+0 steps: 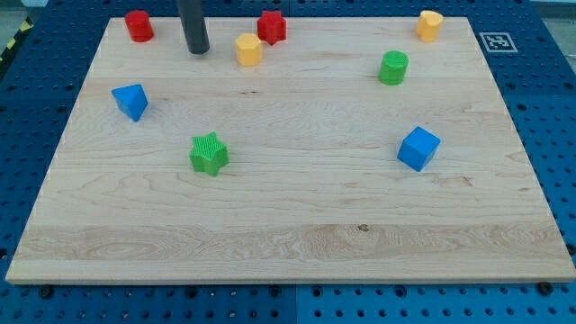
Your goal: Move the yellow hexagon to the vertical bottom of the yellow heart
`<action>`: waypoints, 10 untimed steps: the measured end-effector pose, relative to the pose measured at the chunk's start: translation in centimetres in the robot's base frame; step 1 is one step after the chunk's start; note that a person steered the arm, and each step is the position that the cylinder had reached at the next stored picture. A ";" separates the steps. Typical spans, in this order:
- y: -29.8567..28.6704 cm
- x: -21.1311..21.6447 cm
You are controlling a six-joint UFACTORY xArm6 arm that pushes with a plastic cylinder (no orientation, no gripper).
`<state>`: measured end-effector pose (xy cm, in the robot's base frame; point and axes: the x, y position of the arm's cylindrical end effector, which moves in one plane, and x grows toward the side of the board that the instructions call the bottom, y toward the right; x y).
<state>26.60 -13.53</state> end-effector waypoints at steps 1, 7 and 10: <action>2.7 -0.3; 23.9 8.7; 19.9 10.6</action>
<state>37.23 6.40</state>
